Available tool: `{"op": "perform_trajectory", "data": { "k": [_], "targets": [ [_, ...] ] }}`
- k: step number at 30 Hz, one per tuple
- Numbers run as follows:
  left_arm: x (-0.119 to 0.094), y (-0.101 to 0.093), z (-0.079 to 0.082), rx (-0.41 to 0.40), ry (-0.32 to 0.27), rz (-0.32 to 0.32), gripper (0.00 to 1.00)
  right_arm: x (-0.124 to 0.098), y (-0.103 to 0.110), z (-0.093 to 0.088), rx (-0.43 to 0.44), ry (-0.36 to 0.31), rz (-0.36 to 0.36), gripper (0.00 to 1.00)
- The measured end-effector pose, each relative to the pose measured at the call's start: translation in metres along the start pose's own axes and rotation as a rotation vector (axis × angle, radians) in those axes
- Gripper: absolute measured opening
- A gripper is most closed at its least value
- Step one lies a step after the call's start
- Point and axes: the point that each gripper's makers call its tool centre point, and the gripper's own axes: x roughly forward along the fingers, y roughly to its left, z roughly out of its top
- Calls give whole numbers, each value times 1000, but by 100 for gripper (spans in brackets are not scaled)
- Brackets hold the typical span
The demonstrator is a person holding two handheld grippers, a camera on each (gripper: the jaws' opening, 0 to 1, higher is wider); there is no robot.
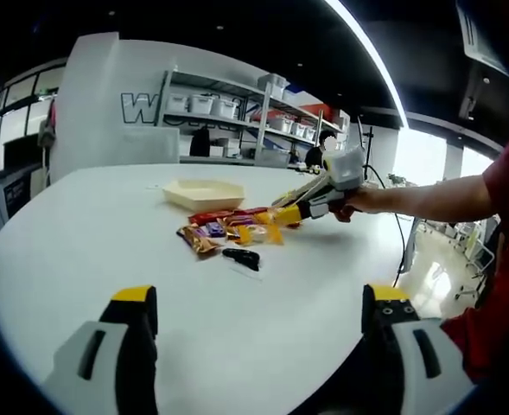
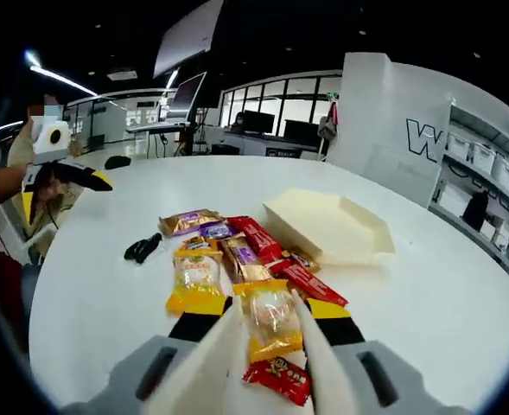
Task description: Place the target food into the container with the food tongs after gripping and lifting it, then release it inside without dropping or visibly crushing the food.
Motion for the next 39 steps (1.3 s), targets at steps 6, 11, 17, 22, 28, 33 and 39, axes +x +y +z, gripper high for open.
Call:
{"op": "perform_trajectory", "data": {
  "k": [6,11,17,22,28,33,39],
  "targets": [
    [0,1,-1,-3,3,3,97,0,-2,2,-7,-8,-6,27],
    [-1,1,-2,-5,6,4,97,-3,-4,11,20,-49,-8,27],
    [-1,1,-4,-8,5,4,97,0,-3,9,23,-35,-5,23],
    [-2,2,-5,-8,8,8,96,0,-9,9,111,-17,-22,16],
    [-3,3,-2,-6,2,11,96,-5,-9,16,157,-34,-48,15],
    [-3,4,-1,-6,-4,10,96,-15,-8,34,198,-90,-43,16],
    [-4,2,0,-6,-9,6,96,-28,-8,66,269,-193,-25,16]
  ]
}}
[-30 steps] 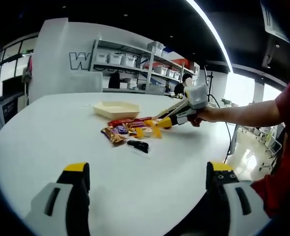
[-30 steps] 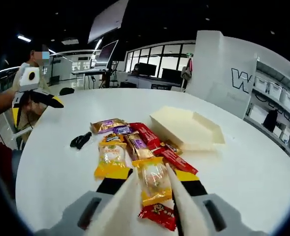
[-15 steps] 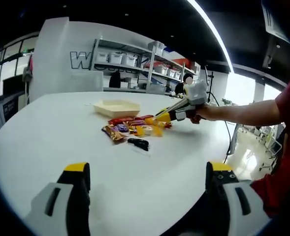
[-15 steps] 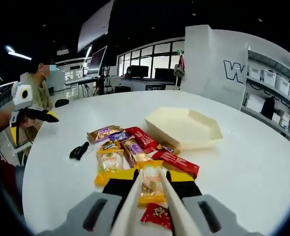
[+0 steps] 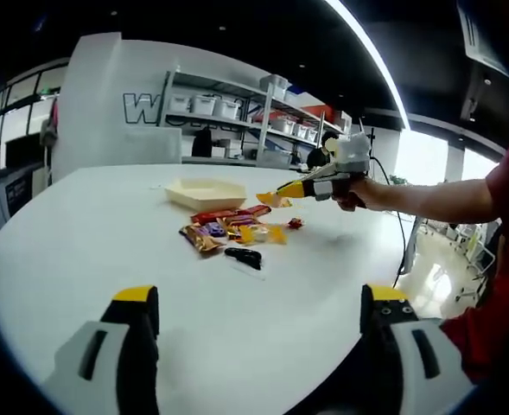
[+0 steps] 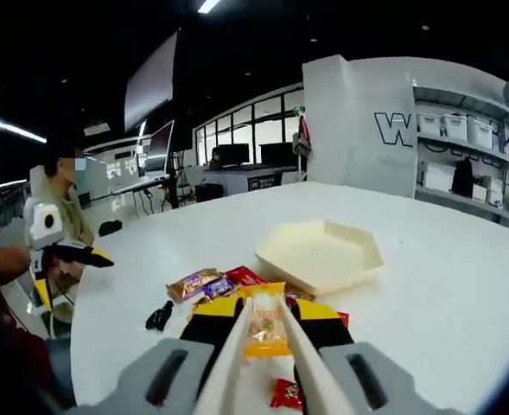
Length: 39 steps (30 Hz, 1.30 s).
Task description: Place the target food into the container with the food tongs after gripping and lifting it, then release it inside without dropping or visibly crushing the food.
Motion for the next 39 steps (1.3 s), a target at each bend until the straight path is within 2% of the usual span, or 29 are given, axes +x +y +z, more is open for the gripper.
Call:
{"op": "perform_trajectory", "data": {
  "k": [2,3,6,11,17,26,27,32,33,36,39],
  "targets": [
    [-1,0,0,1,1,1,95,-1,1,7,9,-18,3,16],
    [-1,0,-1,3,1,2,95,-3,2,18,38,-50,12,16],
    [-3,0,0,1,-2,4,95,-3,4,33,71,-90,28,16],
    [-7,4,3,-6,-14,13,95,-7,10,68,149,-198,75,16],
    [-8,9,4,-15,-20,22,95,3,7,82,135,-207,65,17],
    [-13,11,14,-9,-39,32,95,37,-15,94,130,-197,-1,17],
    [-13,12,15,-11,-42,33,95,44,-20,97,110,-193,-19,17],
    [-14,15,19,-14,-50,44,95,59,-38,108,121,-205,-66,19],
    [-15,16,20,-14,-52,47,95,61,-49,114,80,-222,-117,20],
    [-17,18,21,-13,-53,53,95,63,-52,120,123,-241,-110,21],
    [-17,19,20,-12,-52,57,95,63,-53,122,89,-243,-121,21]
  ]
}}
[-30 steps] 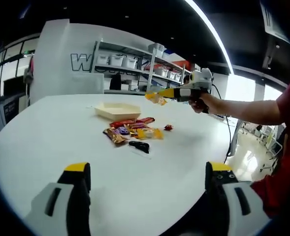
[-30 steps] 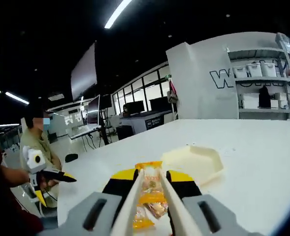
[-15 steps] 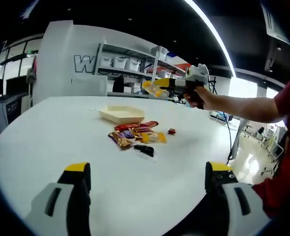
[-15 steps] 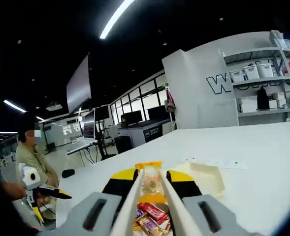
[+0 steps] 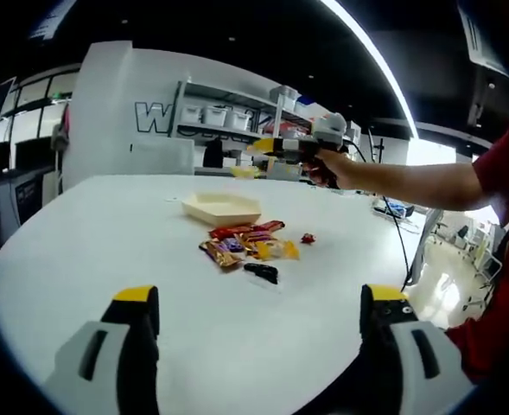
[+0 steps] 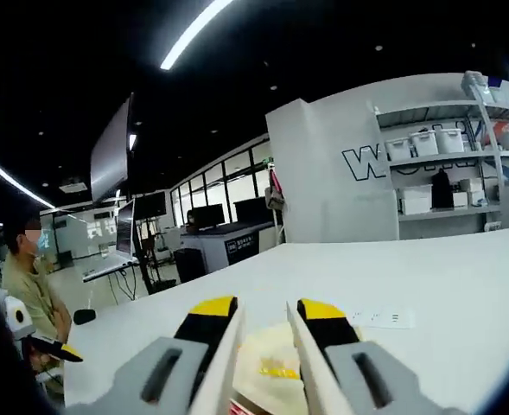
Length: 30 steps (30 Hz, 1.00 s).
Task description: Place the target food into the container with the food tongs after gripping and lifting it, then release it inside without dropping or visibly crushing the food.
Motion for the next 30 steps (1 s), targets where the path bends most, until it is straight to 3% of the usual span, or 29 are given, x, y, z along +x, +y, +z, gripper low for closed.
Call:
{"op": "perform_trajectory", "data": {
  "k": [6,16,24,30],
  "targets": [
    [1,0,0,-2,2,-1,95,-5,1,0,11,3,17,21],
    [-3,-6,4,13,-7,-2,95,-20,11,3,-58,4,38,22],
    [-2,-10,2,19,-2,-9,95,-38,18,-8,-130,20,53,22],
    [1,-15,2,19,-3,-20,95,-51,15,-15,-95,9,53,23]
  ]
}}
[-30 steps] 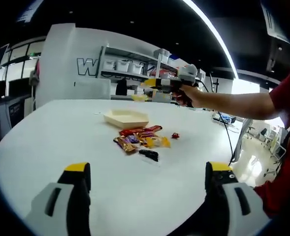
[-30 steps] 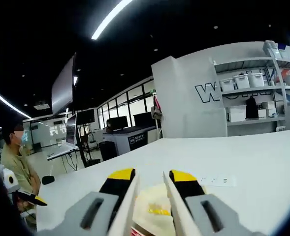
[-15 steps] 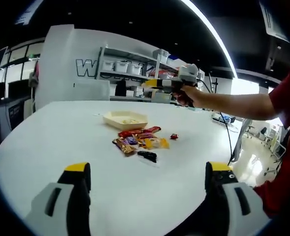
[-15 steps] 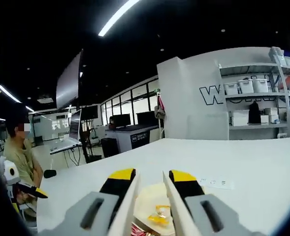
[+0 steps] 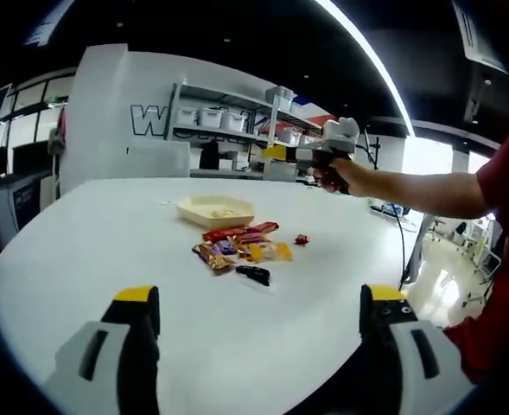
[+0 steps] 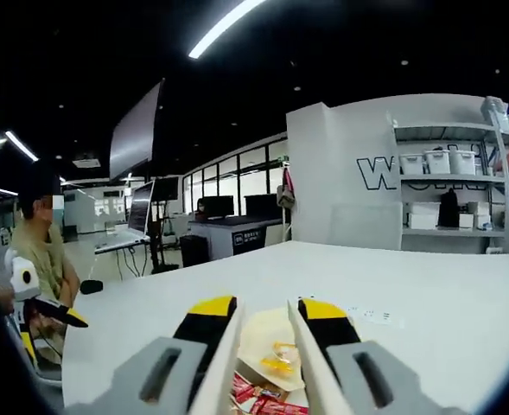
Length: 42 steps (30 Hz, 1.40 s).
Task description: Place the target food into the container with the food tongs after gripping and lifting it, then release it inside without dropping or visibly crushing the food.
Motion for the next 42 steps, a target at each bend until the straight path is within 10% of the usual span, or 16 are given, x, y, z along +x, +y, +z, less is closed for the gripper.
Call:
{"op": "perform_trajectory", "data": {
  "k": [10,26,42],
  "targets": [
    [7,-6,-2,1,9,-21,95,-25,29,-11,50,-34,78,24],
    [15,-19,-7,13,33,-58,94,-51,15,-70,132,58,29,25],
    [15,-22,-7,25,44,-68,94,-56,12,-73,157,52,16,26]
  ]
}}
